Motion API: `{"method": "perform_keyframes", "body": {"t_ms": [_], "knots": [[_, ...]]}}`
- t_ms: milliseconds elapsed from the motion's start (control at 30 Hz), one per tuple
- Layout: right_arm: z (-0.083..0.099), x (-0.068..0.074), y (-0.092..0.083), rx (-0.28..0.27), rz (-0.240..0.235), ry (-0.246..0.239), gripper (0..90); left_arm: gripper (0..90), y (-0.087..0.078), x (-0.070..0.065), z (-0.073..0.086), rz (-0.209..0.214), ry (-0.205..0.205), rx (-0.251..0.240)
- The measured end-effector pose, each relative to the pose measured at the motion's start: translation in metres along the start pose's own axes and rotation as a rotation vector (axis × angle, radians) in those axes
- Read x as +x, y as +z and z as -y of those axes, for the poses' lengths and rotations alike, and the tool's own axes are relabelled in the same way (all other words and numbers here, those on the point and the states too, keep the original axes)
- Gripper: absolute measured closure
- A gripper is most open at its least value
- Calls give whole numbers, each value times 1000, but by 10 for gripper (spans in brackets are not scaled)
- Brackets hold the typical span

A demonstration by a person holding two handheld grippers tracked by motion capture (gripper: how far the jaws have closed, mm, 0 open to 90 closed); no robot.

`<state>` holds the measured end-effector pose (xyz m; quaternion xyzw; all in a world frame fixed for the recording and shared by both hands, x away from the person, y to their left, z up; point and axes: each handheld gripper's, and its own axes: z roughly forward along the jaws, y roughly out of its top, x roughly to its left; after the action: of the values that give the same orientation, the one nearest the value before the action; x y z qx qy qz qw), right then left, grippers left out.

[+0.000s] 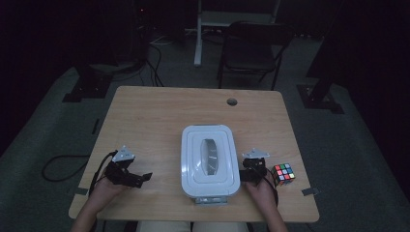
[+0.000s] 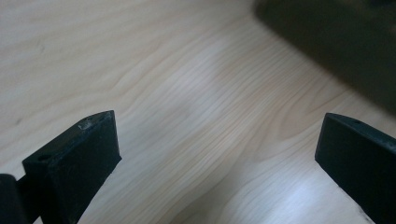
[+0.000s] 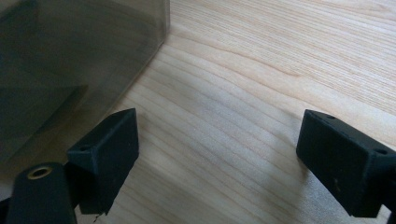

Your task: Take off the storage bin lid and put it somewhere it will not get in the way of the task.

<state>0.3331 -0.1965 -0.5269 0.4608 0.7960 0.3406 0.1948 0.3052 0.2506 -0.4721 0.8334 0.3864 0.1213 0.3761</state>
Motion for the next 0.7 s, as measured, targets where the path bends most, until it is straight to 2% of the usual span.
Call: {"method": "perform_keyframes", "body": {"t_ms": [100,233,367,500,600,700], "knots": [[0,0,0,0,0,0,128,6,-3,-6,-9,2,33,-9],[0,0,0,0,0,0,128,6,-5,-14,-20,33,65,-20],[0,0,0,0,0,0,128,6,-4,-22,-29,40,83,-25],[0,0,0,0,0,0,128,6,-6,-30,-38,77,106,-37],[0,0,0,0,0,0,128,6,-9,-35,-46,116,112,-63],[0,0,0,0,0,0,128,6,-12,-43,-54,137,129,-92]]}}
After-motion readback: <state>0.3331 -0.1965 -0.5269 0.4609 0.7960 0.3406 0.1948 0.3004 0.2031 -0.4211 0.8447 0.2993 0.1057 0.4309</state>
